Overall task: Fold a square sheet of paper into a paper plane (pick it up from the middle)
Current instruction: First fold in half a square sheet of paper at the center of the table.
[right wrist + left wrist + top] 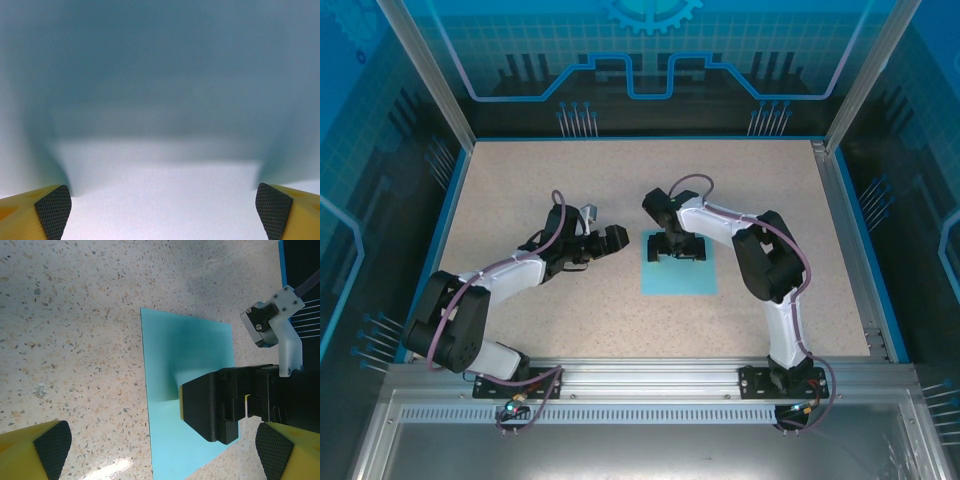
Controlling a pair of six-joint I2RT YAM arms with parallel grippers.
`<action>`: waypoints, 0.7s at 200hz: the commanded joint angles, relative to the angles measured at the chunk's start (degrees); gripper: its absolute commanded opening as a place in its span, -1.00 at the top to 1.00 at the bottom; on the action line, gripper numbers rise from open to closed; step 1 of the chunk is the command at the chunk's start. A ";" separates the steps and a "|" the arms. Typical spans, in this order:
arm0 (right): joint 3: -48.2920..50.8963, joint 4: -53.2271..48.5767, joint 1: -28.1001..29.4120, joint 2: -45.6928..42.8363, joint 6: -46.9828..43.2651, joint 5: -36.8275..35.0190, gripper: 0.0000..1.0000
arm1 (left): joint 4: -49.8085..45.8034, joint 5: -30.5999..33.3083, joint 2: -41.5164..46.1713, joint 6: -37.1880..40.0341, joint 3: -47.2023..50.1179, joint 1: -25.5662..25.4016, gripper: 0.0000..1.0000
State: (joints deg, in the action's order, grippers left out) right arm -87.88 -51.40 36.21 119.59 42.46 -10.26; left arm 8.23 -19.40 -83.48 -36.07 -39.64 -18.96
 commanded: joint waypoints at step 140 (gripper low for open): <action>4.11 2.43 -1.14 4.01 0.00 2.17 -0.95 | -0.93 -1.34 0.51 0.65 -1.21 0.27 -0.97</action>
State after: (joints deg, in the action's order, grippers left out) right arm -86.30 -49.19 35.57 119.92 42.87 -8.88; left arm 8.14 -19.40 -83.48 -36.07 -39.64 -18.96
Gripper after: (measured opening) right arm 0.974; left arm 0.987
